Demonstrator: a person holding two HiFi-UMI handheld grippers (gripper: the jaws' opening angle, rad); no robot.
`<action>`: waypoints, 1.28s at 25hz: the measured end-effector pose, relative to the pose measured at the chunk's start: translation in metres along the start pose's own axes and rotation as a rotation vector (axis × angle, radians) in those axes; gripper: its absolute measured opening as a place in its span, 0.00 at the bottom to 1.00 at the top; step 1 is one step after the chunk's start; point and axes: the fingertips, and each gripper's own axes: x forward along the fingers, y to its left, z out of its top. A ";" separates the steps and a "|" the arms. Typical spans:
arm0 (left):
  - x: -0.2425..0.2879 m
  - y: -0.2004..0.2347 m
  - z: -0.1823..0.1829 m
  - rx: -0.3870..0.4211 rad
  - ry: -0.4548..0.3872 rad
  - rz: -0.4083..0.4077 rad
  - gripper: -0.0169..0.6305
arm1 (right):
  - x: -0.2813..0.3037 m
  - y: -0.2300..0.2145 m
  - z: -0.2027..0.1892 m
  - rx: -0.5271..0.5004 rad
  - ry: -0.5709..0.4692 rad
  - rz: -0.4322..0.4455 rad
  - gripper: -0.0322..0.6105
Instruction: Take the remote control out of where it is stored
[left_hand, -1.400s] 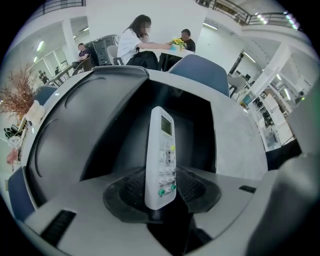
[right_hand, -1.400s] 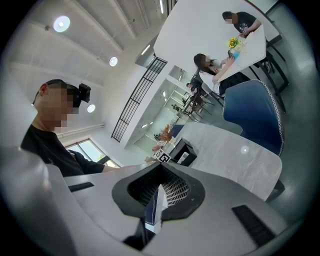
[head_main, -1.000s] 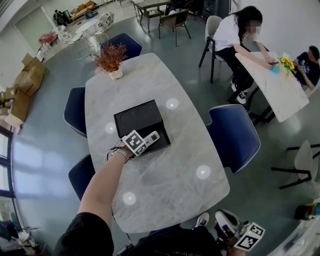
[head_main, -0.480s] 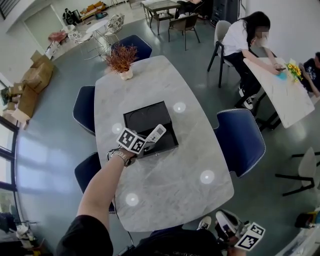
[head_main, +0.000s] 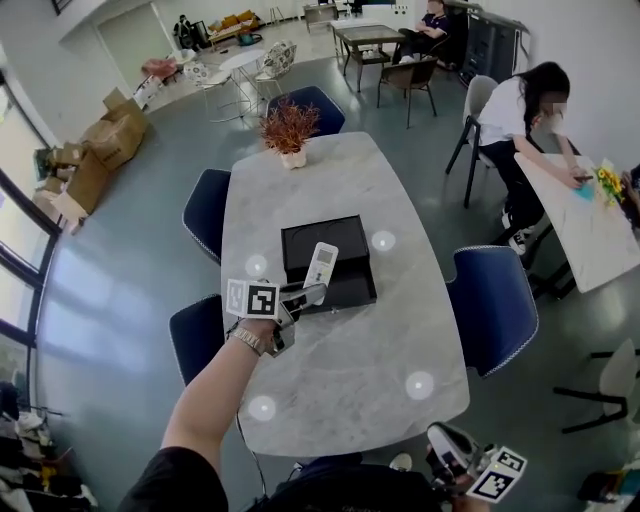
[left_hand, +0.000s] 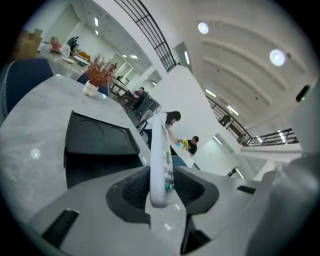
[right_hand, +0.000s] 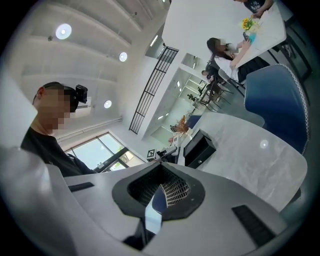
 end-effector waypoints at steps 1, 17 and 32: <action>-0.009 -0.013 -0.002 -0.015 -0.039 -0.003 0.25 | -0.001 0.003 -0.001 -0.004 0.015 0.018 0.06; -0.049 -0.215 -0.164 -0.441 -0.464 -0.185 0.20 | -0.085 0.041 -0.029 -0.025 0.267 0.279 0.06; -0.085 -0.324 -0.292 -0.515 -0.610 -0.176 0.20 | -0.141 0.050 -0.084 0.000 0.402 0.350 0.06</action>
